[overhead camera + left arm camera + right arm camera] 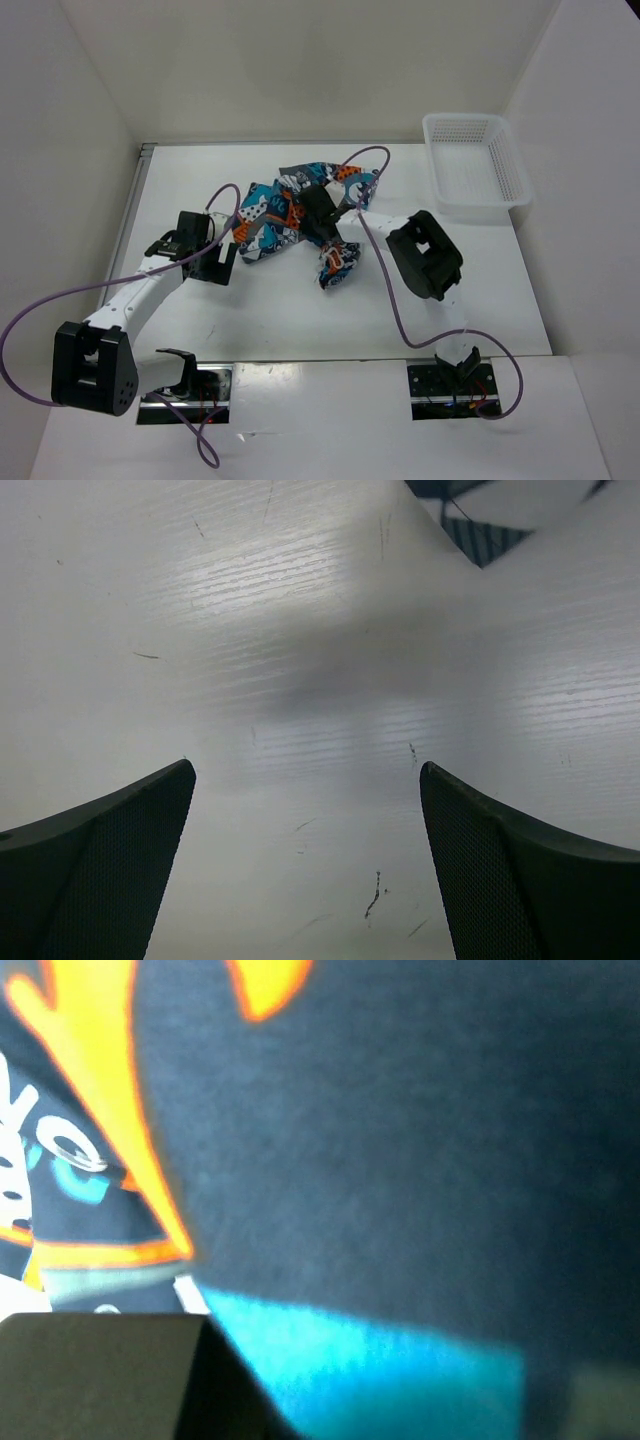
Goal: Fold and stack the shorts
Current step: Flatten the shorts out
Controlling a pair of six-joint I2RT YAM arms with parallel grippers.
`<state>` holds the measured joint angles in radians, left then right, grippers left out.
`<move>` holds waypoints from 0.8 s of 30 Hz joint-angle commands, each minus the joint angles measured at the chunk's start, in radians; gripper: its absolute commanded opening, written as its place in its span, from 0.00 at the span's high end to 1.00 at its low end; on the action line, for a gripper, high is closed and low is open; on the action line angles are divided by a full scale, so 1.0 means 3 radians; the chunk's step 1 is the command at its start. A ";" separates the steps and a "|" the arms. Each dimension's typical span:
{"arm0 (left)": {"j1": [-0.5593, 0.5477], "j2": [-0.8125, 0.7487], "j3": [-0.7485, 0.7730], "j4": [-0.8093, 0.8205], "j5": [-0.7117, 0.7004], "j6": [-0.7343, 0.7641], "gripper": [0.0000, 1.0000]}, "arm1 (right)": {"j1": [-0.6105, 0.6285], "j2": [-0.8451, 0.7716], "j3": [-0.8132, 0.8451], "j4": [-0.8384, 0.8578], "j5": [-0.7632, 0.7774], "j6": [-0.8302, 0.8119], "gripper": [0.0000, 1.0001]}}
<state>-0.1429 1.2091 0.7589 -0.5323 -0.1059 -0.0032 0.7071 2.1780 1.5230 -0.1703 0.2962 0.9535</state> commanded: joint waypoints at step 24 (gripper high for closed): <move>-0.1947 0.0674 0.0390 0.0167 0.0026 0.0011 0.00 | -0.0219 -0.2571 -0.1682 -0.0690 -0.0946 -0.1072 1.00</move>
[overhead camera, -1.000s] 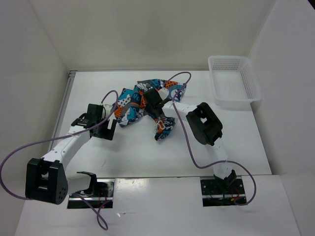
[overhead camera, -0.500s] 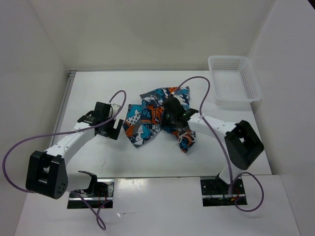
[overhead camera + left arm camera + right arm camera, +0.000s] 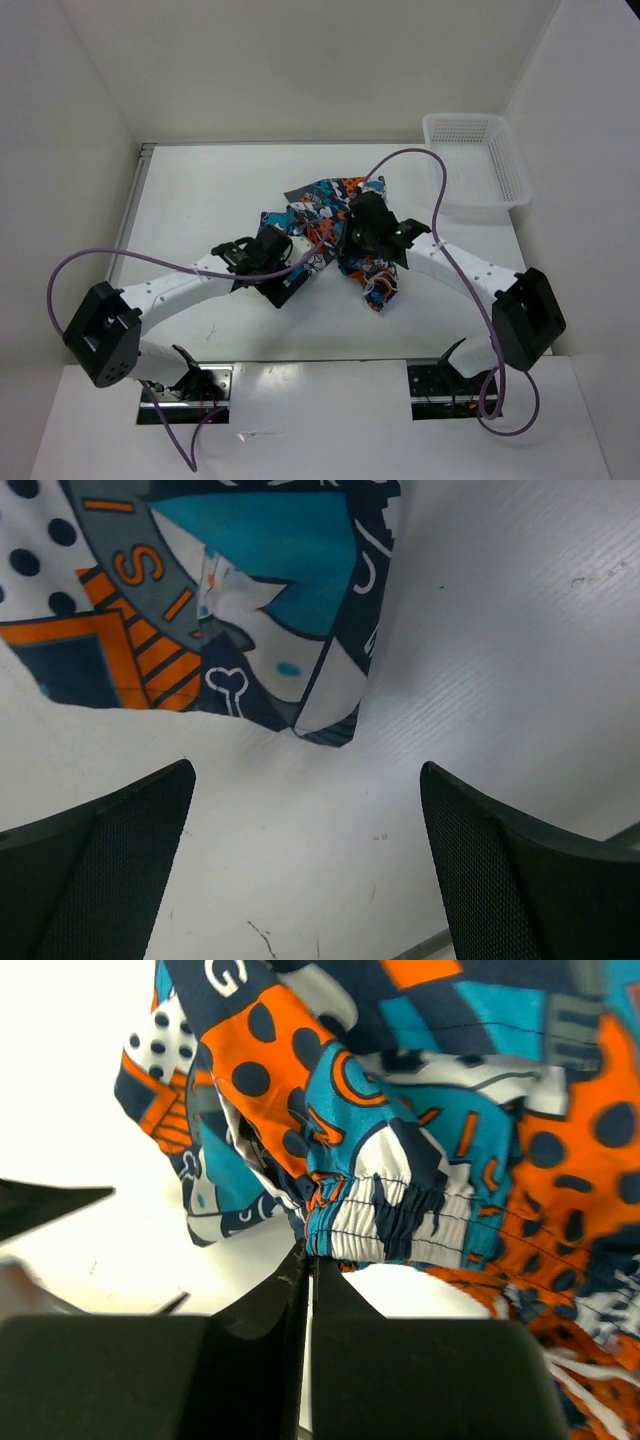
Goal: Fold and stack the shorts
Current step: Flatten the shorts out
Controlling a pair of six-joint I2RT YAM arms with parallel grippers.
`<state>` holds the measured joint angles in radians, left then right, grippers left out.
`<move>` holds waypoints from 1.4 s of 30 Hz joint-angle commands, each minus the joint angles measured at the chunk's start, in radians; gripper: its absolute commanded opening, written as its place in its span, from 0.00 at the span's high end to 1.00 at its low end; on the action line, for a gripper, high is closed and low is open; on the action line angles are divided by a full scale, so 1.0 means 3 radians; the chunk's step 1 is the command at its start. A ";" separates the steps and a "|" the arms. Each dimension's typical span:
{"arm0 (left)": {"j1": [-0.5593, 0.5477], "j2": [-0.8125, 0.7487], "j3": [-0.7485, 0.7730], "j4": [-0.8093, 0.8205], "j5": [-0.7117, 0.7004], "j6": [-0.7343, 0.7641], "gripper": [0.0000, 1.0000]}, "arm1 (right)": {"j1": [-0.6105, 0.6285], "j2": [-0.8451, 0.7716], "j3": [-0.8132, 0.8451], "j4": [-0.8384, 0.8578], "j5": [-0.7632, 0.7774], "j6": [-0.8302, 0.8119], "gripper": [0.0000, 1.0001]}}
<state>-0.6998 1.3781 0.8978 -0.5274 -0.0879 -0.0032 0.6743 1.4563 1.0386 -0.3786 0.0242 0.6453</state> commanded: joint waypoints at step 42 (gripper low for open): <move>0.1274 -0.2061 0.0000 -0.0768 -0.0274 0.0011 0.05 | -0.1001 -0.0569 0.0150 -0.0108 -0.1441 -0.0949 1.00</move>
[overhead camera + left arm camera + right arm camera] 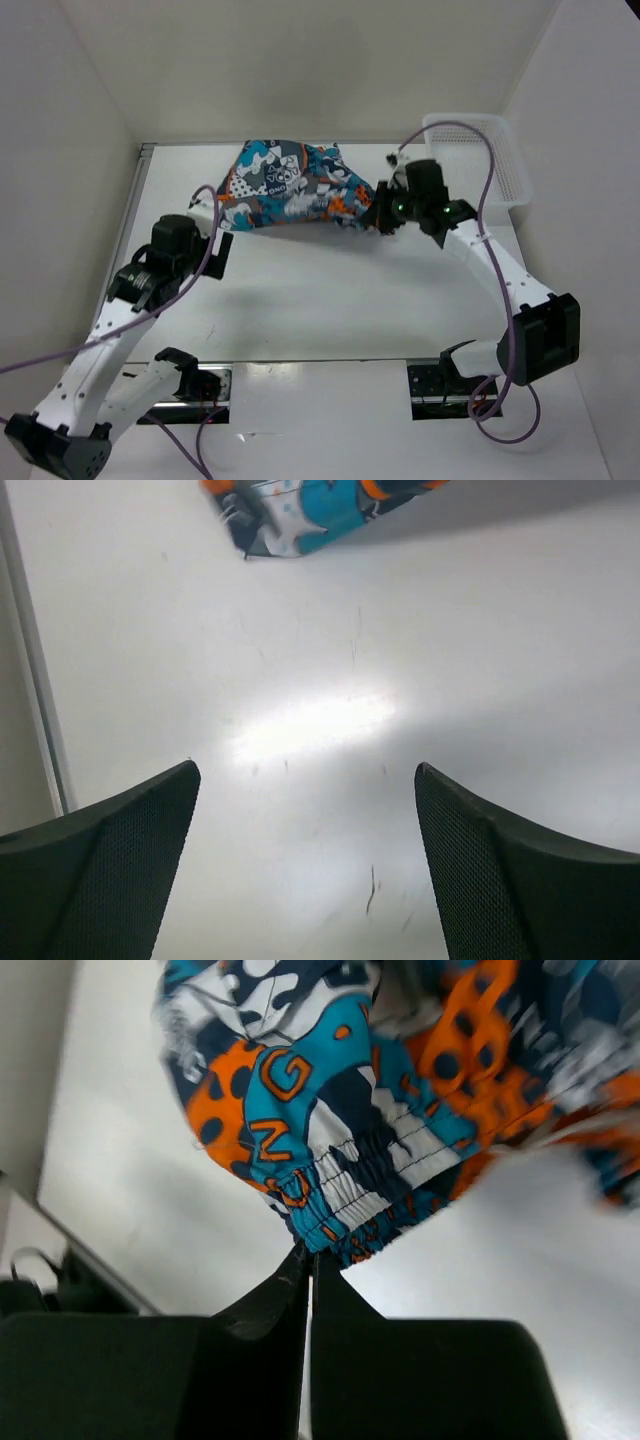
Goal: Fold and stack the shorts
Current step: Flatten the shorts out
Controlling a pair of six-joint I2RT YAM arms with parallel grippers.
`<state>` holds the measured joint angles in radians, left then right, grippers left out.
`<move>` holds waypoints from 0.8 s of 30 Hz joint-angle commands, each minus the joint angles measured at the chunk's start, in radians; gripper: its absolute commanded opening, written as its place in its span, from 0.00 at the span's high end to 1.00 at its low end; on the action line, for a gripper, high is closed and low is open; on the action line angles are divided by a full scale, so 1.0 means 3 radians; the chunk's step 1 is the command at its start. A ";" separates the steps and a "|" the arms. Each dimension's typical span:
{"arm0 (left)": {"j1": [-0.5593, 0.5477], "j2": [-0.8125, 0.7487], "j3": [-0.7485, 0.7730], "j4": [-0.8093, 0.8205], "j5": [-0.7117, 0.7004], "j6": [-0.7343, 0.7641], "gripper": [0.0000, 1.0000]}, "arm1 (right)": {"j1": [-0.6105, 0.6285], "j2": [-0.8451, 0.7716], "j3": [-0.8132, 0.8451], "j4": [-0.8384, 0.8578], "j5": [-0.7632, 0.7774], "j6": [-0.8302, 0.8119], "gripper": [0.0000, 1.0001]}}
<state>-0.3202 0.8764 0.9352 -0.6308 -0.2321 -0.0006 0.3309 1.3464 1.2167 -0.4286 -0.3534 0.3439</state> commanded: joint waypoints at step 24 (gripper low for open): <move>0.1027 0.3229 0.1643 0.0507 0.1146 0.0002 0.08 | 0.0237 -0.0392 -0.1146 -0.0019 -0.0116 0.0122 1.00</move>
<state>-0.0025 1.8042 1.3792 -0.4751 -0.0227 -0.0025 0.3931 1.2404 0.8597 -0.4843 -0.3824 0.3767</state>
